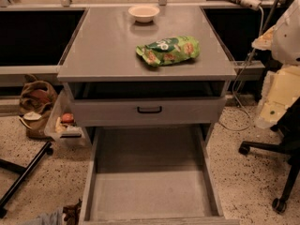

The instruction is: Place green rice chip bag into middle drawer

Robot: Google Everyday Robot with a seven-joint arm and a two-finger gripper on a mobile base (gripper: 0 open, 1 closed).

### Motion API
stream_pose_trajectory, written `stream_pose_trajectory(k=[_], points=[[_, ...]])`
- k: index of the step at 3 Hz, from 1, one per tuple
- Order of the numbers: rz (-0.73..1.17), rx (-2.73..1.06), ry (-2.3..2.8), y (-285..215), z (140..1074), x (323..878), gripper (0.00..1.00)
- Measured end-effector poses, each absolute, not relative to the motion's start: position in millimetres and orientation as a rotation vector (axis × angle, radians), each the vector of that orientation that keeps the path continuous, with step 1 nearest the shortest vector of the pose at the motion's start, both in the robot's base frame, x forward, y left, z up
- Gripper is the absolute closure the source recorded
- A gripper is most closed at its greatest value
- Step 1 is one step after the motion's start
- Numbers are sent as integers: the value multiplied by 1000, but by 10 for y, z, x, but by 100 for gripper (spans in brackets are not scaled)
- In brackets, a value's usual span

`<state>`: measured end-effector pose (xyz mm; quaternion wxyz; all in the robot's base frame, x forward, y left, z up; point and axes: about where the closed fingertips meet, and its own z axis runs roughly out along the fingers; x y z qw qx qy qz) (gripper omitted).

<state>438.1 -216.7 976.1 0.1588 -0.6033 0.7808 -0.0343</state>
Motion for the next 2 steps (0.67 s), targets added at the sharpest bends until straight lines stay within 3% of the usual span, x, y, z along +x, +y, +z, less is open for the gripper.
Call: stream_pose_trajectory(k=[2], points=[[-81,-1699,2210,-1987,9652,4719,0]])
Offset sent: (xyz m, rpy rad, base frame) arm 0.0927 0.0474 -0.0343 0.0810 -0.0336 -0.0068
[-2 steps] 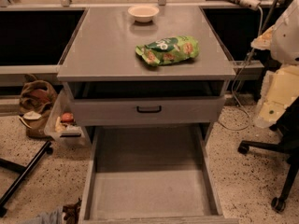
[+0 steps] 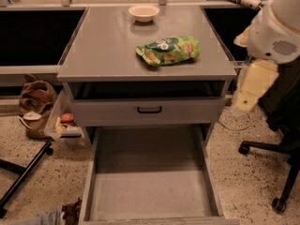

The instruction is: Place green rice chip bag into middle drawer

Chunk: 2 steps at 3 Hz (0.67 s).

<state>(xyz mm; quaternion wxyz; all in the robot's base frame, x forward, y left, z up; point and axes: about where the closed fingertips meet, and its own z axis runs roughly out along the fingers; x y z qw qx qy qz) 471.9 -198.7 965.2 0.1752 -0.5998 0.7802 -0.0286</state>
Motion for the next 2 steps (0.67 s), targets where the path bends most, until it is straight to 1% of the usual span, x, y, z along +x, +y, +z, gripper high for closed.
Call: stream_pose_trajectory(k=[2], points=[[39,-1654,2054,-1218,9187,5878,0]])
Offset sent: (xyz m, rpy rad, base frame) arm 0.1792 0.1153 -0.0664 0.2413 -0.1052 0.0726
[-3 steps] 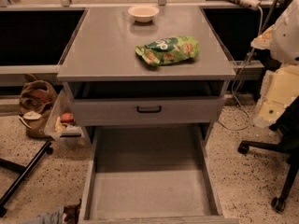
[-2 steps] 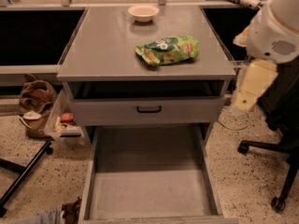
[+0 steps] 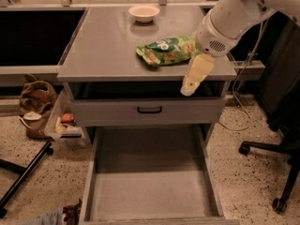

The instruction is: Place green rice chip bag into middle drawer

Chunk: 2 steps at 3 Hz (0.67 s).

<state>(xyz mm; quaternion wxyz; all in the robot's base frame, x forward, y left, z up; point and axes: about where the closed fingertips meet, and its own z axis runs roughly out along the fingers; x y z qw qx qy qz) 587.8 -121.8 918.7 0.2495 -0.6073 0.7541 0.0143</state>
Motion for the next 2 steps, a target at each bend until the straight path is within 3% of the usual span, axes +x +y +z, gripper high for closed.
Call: stream_pose_trajectory(k=[2], points=[[83,-1604,2046,-1260,9153,6138,0]])
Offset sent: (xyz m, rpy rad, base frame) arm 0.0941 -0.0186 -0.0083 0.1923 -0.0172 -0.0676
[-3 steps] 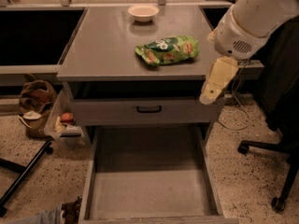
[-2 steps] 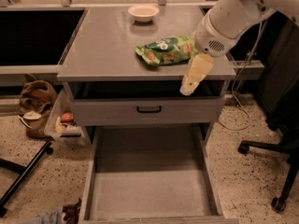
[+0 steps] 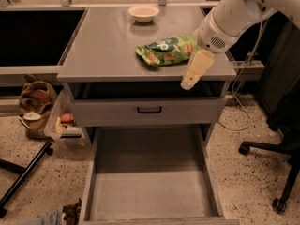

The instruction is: Place green rice chip bag into middle drawer

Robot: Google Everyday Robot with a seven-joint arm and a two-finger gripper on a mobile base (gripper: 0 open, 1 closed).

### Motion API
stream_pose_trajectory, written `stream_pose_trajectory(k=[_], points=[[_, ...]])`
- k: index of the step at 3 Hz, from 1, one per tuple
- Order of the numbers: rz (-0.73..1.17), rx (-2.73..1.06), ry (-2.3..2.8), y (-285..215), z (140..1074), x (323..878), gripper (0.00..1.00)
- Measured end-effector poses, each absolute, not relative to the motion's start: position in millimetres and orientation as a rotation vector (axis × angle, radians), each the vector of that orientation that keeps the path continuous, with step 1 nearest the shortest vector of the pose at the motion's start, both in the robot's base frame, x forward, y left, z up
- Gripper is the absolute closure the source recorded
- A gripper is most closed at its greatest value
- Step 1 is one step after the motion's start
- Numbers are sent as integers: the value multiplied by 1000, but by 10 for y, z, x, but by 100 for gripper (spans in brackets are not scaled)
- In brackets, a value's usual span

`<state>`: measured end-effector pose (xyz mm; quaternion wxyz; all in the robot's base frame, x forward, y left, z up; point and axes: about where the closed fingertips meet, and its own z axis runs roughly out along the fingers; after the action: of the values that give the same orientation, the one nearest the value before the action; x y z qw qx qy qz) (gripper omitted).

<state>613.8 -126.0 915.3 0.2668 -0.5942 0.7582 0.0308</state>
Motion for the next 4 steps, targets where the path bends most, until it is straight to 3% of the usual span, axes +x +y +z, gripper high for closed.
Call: stream_pose_trajectory(k=[1,4], points=[[133,-1575,2040,-1289,9065,6631,0],[276,-1618,1966,-699,8712,7739,0]])
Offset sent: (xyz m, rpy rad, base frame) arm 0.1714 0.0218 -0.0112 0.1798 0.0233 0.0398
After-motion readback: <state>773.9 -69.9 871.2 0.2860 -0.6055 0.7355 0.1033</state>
